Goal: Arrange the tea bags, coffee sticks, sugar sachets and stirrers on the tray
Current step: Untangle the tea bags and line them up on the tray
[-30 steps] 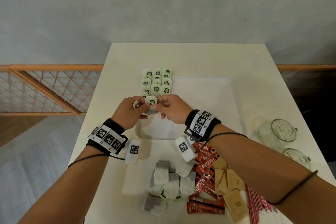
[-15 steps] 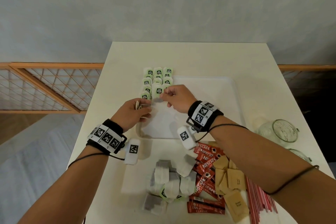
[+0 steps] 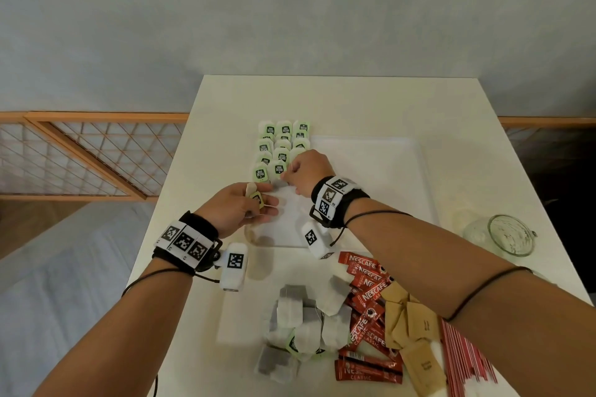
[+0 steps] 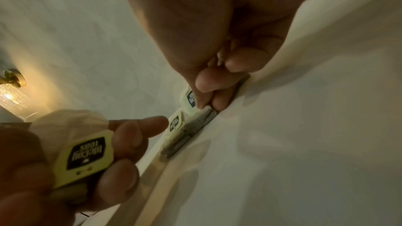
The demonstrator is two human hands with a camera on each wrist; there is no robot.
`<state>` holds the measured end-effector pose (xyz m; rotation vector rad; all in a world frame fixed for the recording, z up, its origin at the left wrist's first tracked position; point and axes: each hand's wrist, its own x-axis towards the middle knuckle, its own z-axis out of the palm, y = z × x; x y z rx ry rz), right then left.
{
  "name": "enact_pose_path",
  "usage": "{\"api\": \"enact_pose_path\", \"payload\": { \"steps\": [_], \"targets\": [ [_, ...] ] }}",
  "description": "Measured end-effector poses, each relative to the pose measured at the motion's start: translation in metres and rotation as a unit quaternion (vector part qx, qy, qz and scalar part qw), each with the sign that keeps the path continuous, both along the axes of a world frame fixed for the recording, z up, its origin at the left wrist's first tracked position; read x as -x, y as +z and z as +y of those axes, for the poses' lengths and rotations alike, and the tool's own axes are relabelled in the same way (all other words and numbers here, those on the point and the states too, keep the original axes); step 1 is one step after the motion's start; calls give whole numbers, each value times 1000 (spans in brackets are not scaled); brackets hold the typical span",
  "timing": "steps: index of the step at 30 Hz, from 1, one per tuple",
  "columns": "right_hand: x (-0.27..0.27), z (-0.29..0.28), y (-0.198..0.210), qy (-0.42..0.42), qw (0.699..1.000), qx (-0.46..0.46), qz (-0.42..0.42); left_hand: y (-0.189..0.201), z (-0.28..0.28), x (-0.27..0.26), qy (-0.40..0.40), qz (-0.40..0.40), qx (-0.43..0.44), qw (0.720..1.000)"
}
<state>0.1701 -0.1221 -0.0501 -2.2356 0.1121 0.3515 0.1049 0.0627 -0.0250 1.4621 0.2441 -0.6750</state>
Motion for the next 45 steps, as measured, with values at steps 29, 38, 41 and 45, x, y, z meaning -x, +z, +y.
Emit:
{"api": "enact_pose_path", "payload": {
  "steps": [29, 38, 41, 45],
  "targets": [
    [35, -34, 42, 152, 981, -101, -69, -2, -23, -9, 21, -198, -154, 968],
    [47, -41, 22, 174, 980, -96, -14, -4, -24, -8, -11, -209, -156, 965],
    [50, -40, 18, 150, 982, -106, -30, -8, -25, -8, 1, -211, -164, 964],
    [53, -40, 12, 126, 985, -111, -41, -12, -22, -9, -12, -230, -179, 957]
  ]
}}
